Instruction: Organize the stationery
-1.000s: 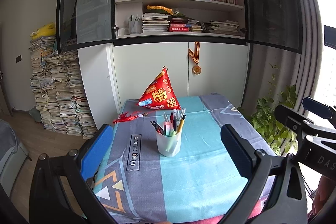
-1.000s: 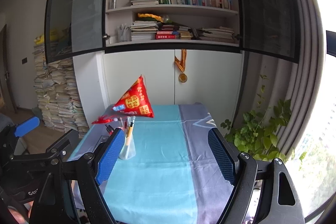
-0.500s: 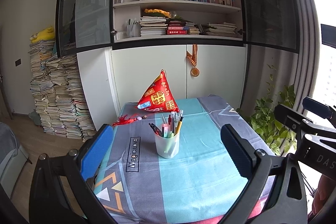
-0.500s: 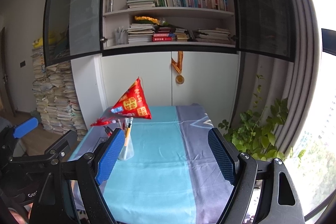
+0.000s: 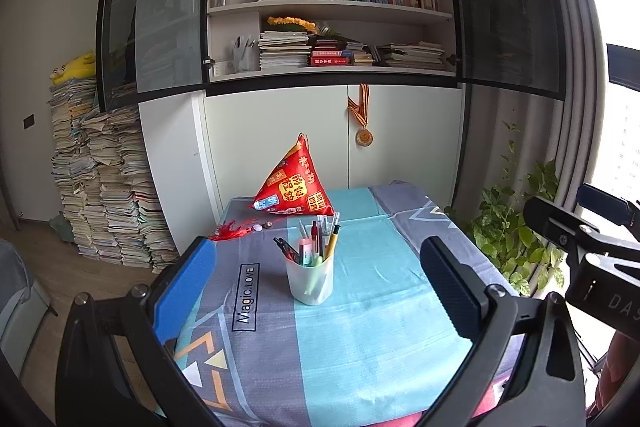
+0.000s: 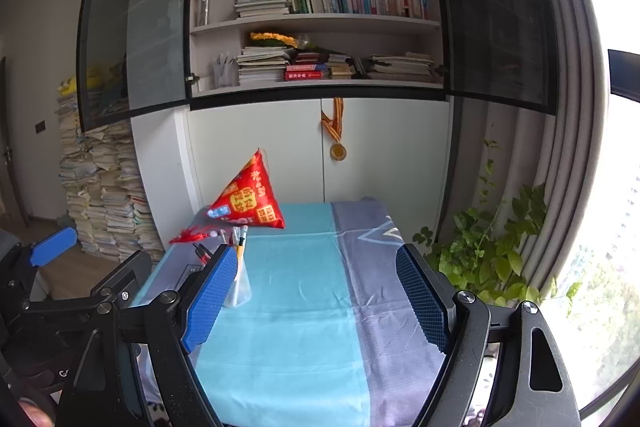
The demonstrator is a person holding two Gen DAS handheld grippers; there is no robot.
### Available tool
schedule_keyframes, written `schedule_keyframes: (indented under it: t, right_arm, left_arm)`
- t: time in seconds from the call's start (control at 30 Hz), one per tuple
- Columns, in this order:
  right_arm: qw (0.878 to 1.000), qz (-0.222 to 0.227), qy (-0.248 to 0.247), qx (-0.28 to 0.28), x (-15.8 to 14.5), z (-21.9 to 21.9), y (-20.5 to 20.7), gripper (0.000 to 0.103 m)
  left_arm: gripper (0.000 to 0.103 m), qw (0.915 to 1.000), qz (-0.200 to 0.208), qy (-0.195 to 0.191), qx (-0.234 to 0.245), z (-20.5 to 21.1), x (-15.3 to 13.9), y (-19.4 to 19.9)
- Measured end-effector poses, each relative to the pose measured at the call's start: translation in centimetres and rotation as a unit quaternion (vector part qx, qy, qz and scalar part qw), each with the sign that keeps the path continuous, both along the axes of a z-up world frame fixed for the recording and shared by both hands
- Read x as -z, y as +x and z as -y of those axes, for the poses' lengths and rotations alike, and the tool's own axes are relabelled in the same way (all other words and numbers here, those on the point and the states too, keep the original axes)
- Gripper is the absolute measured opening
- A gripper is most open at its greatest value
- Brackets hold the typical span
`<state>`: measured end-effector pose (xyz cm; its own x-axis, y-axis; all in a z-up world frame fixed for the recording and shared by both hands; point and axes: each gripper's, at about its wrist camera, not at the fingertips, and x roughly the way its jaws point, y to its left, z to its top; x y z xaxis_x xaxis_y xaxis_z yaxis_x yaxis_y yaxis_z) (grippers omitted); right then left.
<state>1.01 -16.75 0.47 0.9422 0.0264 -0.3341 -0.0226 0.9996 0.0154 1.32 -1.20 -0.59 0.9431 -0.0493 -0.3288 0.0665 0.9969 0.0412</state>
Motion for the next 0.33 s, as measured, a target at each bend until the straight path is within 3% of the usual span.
schedule_keyframes:
  t: [0.33]
  right_arm:
    - [1.0, 0.004, 0.003, -0.001, -0.03, -0.16, -0.16, 0.082]
  left_arm:
    - [0.102, 1.0, 0.004, 0.005, 0.001, 0.31, -0.02, -0.06]
